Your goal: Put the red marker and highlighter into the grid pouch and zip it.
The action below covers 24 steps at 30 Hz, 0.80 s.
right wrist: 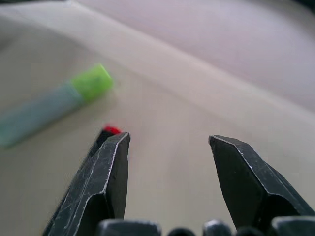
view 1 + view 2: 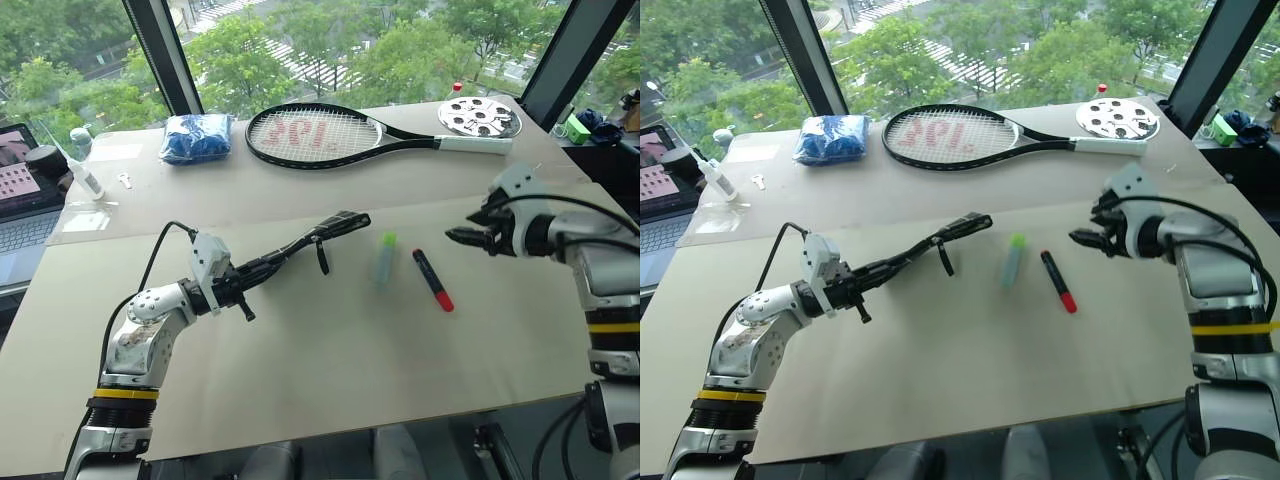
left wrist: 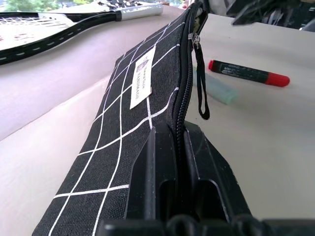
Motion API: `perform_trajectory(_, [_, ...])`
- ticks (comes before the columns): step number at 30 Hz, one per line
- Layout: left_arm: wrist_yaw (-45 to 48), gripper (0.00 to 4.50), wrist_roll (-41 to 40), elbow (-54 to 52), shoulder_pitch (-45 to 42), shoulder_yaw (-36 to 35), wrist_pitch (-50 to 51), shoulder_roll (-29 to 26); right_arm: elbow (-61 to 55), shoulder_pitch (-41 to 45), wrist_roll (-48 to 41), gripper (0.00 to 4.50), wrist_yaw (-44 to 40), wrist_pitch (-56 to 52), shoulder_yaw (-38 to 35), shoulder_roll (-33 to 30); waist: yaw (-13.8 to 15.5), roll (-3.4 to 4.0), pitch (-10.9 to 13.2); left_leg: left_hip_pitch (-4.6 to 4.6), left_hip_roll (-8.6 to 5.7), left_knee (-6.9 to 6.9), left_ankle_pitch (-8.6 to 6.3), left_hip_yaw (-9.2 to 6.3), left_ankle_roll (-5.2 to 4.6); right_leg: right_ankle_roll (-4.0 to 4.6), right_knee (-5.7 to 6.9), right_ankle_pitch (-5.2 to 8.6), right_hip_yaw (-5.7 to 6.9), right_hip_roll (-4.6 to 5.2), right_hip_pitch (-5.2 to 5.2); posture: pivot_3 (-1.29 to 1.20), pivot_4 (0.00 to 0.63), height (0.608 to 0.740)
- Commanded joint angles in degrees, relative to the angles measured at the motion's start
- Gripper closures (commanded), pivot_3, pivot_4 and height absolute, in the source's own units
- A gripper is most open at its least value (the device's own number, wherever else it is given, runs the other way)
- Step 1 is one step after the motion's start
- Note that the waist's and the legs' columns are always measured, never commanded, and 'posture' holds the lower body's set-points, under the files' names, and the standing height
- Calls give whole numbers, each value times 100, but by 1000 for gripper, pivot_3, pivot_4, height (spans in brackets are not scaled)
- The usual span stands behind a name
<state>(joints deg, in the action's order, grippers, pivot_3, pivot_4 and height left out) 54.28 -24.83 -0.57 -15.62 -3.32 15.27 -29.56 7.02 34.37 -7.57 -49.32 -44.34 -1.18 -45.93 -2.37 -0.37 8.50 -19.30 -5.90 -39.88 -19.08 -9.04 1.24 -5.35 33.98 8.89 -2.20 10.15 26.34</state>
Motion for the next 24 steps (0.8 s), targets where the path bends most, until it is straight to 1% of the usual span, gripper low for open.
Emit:
perform_trajectory(1, [148,4500,-36,-155,3,-30,32,-180,-835,-380,-150,1644,290,-316,-191,92,7,0,0,0,0,-1,0,0,-1,0,0,0,0,0,0,0,150,740])
perform_trajectory(8, [206,4500,41,-95,-26,68,9,-255,-1306,-711,-300,1644,606,-705,-193,265,60,0,0,1,-1,-6,-2,1,-3,-2,-2,-4,-1,0,-3,0,150,740])
perform_trajectory(15, [173,4500,63,-148,68,126,-13,-239,-1253,-616,-469,1644,717,-830,-333,208,126,-1,0,1,-1,-6,-2,2,-3,-1,-4,-5,-1,0,-3,0,150,740])
perform_trajectory(24, [93,4500,73,-103,158,121,-54,-193,-1647,-901,-719,1644,726,-1179,-52,407,133,-1,0,2,0,-6,-2,2,-4,-1,-4,-5,0,-1,-5,0,150,740])
